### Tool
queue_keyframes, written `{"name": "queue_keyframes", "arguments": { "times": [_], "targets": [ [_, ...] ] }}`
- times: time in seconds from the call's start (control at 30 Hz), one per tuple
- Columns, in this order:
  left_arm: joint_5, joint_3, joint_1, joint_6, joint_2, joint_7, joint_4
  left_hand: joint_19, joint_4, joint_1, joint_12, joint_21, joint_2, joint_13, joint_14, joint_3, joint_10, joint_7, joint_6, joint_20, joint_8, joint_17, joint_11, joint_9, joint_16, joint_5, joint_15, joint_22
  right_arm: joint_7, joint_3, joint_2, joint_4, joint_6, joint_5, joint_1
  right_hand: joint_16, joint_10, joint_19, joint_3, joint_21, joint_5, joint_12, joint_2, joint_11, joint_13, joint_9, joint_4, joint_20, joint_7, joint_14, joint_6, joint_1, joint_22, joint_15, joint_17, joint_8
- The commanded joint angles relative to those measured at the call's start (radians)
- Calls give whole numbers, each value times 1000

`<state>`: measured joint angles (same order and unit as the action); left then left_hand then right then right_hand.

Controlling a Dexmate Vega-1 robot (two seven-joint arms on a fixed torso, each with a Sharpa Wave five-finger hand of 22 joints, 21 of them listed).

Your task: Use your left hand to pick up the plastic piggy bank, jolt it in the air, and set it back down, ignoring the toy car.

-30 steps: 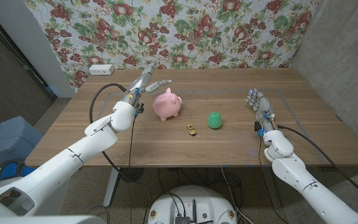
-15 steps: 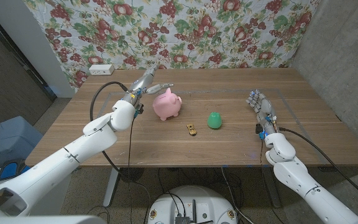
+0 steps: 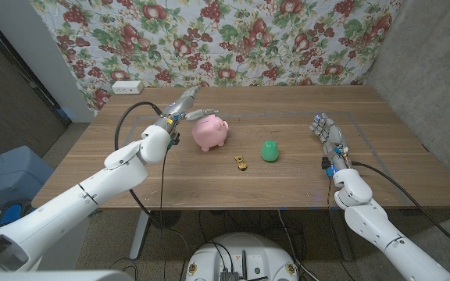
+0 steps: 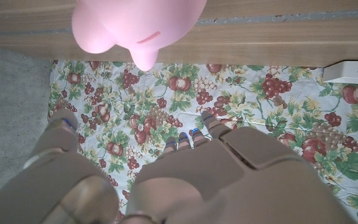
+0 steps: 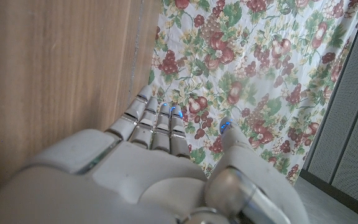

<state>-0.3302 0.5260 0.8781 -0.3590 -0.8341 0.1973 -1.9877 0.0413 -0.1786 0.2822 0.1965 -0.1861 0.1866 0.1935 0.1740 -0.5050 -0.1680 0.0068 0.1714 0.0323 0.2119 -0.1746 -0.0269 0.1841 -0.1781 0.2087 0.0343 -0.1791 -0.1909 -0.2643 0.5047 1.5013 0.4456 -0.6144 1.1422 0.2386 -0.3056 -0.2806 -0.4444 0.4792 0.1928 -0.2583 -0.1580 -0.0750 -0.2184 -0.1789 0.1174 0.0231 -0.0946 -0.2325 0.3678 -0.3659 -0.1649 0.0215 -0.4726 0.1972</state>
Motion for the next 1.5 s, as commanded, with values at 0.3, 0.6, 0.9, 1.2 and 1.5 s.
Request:
{"name": "queue_keyframes", "arguments": {
  "times": [0.3,0.6,0.9,1.2,1.5],
  "targets": [
    [-48,63,-54,-126,-21,-100,-29,7,1,18,-2,-3,-1,3,77,13,-163,-18,187,12,3,-5,-7,5,-2,11,8,-2,-20,2,-4,16,17,24,20,6,-13,-12,6,-12,9,9,-7,1,-3,-4,-1,-4,-3,-4,7,-5,-3,4,3,-2],
    [-63,84,-65,-153,-22,-117,-32,-2,1,25,2,-8,-1,3,59,24,-156,-24,178,26,9,-5,-2,6,-10,16,9,-2,-20,4,-6,18,25,25,27,6,-15,-14,6,-16,9,11,-7,2,-3,-4,-1,-3,-3,-4,9,-4,-4,4,6,-2],
    [-44,88,-70,-148,-23,-133,-18,-2,2,31,3,-9,-1,4,59,33,-155,-43,182,32,9,-5,-2,6,-9,19,8,-2,-14,1,-8,12,29,29,25,6,-17,-17,6,-21,9,13,-7,0,-3,-4,0,-2,-4,-5,8,-2,-4,4,8,-3],
    [-43,102,-84,-155,-20,-150,-7,-3,2,35,3,-9,-1,4,62,39,-156,-51,182,34,10,-6,-1,7,-8,20,8,-2,-25,3,-9,21,31,34,32,6,-18,-19,6,-27,9,16,-7,1,-3,-4,1,-1,-4,-6,10,-1,-4,4,11,-3],
    [-43,126,-110,-173,-15,-180,12,-16,3,49,0,-14,-4,5,56,56,-170,-59,188,90,12,-6,-1,9,-10,24,28,-2,-25,4,-8,22,30,35,33,6,-22,-20,6,-30,9,16,-8,0,-3,-4,1,-1,-3,-6,10,0,-4,6,13,-3]
  ]
}}
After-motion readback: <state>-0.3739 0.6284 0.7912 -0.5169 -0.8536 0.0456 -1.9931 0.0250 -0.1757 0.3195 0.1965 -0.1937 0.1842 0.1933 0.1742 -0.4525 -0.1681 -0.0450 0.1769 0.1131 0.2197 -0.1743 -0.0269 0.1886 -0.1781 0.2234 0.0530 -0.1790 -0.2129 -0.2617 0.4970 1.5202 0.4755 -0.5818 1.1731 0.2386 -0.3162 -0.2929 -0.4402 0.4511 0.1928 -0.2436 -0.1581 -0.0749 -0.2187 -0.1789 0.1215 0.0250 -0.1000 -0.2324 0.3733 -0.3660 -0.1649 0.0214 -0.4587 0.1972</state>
